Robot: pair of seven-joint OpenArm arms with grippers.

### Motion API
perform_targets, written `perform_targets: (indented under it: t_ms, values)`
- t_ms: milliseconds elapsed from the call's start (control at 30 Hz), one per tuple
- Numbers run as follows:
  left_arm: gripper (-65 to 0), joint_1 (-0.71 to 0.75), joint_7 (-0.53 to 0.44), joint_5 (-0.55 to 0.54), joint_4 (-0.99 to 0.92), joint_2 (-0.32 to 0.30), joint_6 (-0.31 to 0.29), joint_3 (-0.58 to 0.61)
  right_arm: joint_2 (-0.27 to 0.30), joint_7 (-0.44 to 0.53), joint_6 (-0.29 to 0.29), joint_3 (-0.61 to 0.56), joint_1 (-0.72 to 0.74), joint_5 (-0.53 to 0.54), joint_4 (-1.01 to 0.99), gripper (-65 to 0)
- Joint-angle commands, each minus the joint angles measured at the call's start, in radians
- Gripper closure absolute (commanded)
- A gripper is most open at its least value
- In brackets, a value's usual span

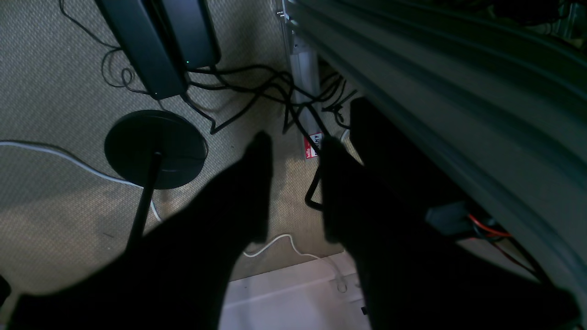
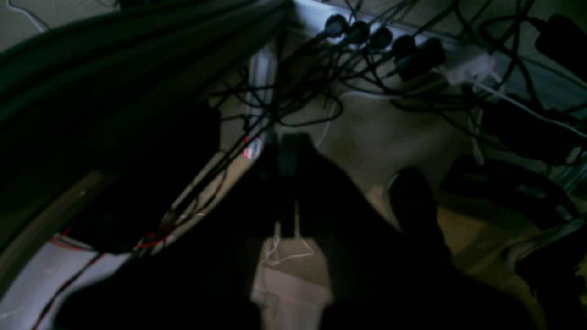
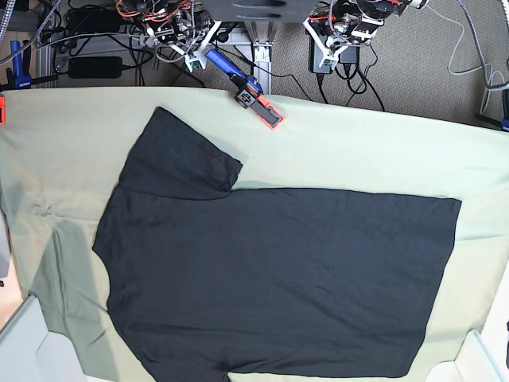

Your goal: Fold the T-shirt properly

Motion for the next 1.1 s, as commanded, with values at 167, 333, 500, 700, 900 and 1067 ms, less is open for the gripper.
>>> perform_targets:
  t_ms: [167,333,500,700,900,1067]
  values:
    - [-16.3,-0.002,-0.011,-0.003,0.007,-0.001,-0.027,-0.001,0.003,0.009,-0.045,0.003,0.003,0.003,0.023,0.0]
    - [-16.3,-0.002,-0.011,-0.003,0.007,-0.001,-0.027,-0.001,0.003,0.009,-0.045,0.003,0.003,0.054,0.024,0.0]
    - [-16.3,-0.002,-0.011,-0.003,0.007,-0.001,-0.027,-0.001,0.003,0.008,-0.045,0.003,0.003,0.058,0.028,0.0]
    - [-16.3,-0.002,-0.011,-0.003,0.007,-0.001,-0.027,-0.001,0.003,0.008,-0.045,0.003,0.003,0.058,0.029,0.0]
    - [-16.3,-0.001,-0.011,-0.002,0.007,-0.001,-0.027,-0.001,0.003,0.008,-0.045,0.003,0.003,0.057,0.029,0.0]
    - [-16.3,0.002,-0.011,-0.002,0.007,-0.016,-0.037,-0.001,0.006,0.008,-0.044,0.003,0.002,0.057,0.029,0.0]
